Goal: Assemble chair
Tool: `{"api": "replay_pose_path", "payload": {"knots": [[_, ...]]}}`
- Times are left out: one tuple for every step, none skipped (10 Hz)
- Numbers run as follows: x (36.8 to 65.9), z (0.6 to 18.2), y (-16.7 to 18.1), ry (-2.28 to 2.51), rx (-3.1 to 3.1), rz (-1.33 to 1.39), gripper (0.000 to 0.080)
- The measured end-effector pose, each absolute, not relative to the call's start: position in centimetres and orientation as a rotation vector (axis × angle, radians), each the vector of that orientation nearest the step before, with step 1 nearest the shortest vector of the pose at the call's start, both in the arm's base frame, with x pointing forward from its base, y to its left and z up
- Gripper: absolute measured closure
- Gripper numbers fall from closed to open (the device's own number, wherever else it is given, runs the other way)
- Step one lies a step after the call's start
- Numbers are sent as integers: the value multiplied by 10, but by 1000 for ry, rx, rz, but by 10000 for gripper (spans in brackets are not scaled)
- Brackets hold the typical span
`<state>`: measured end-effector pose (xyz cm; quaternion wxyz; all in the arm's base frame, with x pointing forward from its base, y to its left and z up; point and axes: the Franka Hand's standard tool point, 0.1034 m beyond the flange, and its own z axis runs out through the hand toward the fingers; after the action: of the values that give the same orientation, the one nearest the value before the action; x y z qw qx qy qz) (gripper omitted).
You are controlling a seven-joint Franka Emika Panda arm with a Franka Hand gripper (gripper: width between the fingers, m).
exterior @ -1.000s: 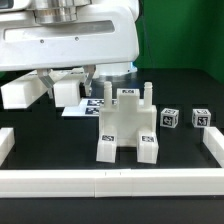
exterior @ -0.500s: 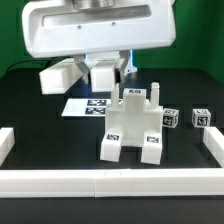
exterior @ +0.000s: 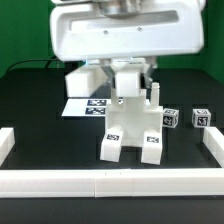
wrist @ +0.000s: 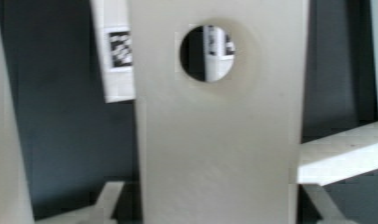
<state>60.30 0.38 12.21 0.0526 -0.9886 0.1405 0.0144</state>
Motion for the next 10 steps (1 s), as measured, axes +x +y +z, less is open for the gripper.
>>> {"api": "replay_pose_path", "payload": {"knots": [[603,123,0,415,-3008,41,515],[602,122,-1,421,-3007,42,515],[602,123,-1,415,-3008,42,515],[599,127,0,414,-3005,37,515],[597,131,4,417,-3001,33,515],[598,138,10,429,-2994,25,515],[599,142,16,458,-2987,20,515],[600,142,26,514,-2977,24,515],[601,137,34,523,-2979,23,515],[603,129,33,512,-2989,0,515]]}}
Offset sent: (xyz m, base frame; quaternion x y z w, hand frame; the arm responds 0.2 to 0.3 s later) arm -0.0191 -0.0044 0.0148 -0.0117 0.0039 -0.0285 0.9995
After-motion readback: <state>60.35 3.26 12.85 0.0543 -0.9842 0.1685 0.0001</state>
